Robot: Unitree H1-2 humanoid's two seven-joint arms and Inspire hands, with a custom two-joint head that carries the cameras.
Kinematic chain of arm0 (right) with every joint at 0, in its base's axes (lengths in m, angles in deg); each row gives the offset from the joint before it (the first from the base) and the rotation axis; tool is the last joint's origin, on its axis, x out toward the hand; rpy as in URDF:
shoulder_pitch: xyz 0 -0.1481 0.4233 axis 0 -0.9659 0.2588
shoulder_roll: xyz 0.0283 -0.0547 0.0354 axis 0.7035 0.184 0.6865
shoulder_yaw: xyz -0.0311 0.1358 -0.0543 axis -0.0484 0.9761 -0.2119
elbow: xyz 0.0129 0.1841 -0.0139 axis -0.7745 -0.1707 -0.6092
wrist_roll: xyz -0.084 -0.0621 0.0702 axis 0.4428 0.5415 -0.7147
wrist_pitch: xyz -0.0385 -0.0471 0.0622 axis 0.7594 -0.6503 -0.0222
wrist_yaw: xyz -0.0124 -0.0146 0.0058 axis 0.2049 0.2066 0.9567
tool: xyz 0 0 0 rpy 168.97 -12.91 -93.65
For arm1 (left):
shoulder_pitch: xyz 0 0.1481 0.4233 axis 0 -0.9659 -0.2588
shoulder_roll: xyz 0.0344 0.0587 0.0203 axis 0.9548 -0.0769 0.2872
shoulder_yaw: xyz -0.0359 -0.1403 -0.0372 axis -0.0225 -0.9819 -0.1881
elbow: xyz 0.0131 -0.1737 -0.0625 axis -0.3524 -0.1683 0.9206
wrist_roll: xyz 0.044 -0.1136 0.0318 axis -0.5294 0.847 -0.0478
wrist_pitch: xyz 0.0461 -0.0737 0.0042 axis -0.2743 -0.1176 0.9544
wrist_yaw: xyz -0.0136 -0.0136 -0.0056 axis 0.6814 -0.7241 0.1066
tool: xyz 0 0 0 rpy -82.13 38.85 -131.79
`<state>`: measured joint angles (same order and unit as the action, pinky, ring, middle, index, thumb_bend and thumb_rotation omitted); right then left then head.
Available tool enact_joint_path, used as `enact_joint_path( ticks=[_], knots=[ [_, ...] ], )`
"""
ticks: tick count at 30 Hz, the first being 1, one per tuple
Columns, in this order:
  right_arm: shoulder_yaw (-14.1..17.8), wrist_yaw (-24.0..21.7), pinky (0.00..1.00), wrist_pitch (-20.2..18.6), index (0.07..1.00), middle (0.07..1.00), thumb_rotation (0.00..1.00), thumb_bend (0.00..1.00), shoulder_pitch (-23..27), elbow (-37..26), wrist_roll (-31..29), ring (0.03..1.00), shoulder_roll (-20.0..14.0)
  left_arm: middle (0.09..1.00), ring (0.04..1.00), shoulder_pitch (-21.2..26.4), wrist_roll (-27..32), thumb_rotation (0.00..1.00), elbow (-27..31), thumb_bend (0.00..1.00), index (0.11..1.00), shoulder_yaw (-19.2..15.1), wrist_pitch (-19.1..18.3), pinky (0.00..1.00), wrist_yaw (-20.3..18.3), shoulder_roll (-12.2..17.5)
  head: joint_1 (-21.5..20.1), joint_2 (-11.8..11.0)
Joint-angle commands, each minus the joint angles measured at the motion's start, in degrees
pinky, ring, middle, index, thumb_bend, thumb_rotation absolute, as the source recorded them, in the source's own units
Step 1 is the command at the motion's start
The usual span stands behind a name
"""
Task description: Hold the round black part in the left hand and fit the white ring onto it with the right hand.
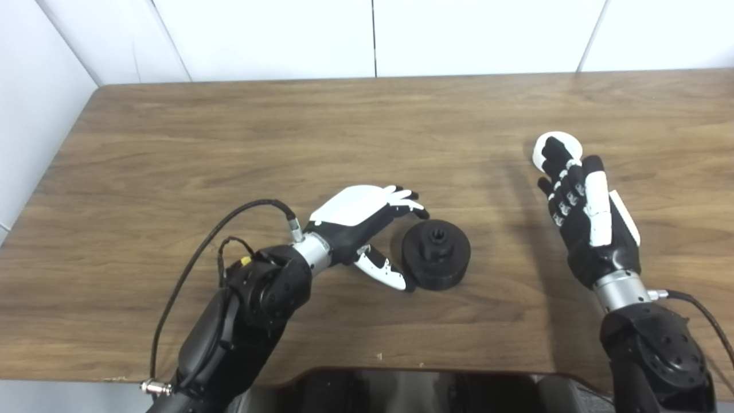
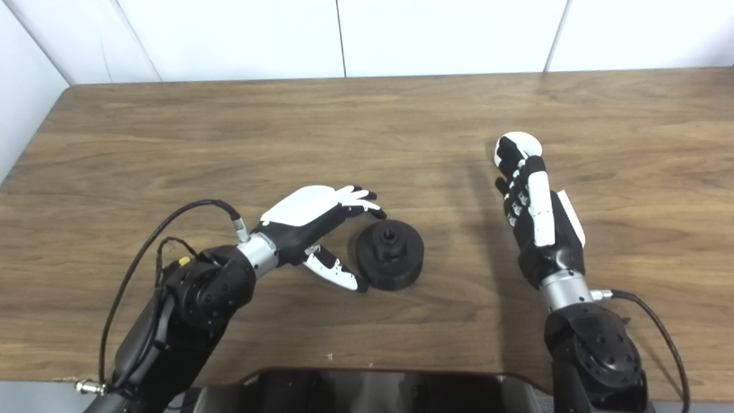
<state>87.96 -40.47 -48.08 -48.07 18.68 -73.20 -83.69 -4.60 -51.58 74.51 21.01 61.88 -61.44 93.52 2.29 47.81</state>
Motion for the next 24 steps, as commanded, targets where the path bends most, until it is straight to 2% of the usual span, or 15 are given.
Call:
enact_joint_path(
  ticks=[1,8,17,24],
  knots=[
    [0.3,-0.4,1.00,1.0,0.931,0.965,1.00,0.57,-0.6,-2.6,-0.6,1.000,-0.8,0.980,1.000,1.8,1.3,0.30,1.2,1.00,0.825,0.0,-1.4,0.88,-1.6,0.0,0.0,0.0],
    [0.6,-0.7,1.00,0.9,0.938,0.976,1.00,0.57,-0.5,-2.6,-1.2,1.000,-0.9,0.974,1.000,1.8,2.0,0.31,1.7,1.00,0.824,0.7,-3.9,0.87,-2.0,-0.4,0.2,0.3],
    [0.5,-0.6,1.00,1.1,0.936,0.971,0.98,0.58,-0.2,-2.2,-1.0,1.000,-1.0,0.965,1.000,1.3,1.5,0.31,1.9,1.00,0.824,1.3,-3.0,0.90,0.4,-0.6,0.3,0.3],
    [0.7,-0.5,1.00,0.6,0.932,0.970,0.97,0.59,0.0,-2.5,-1.2,1.000,-1.1,0.967,1.000,1.2,0.9,0.32,2.6,1.00,0.825,1.7,-3.2,0.90,0.7,-0.7,0.4,0.5]
  ],
)
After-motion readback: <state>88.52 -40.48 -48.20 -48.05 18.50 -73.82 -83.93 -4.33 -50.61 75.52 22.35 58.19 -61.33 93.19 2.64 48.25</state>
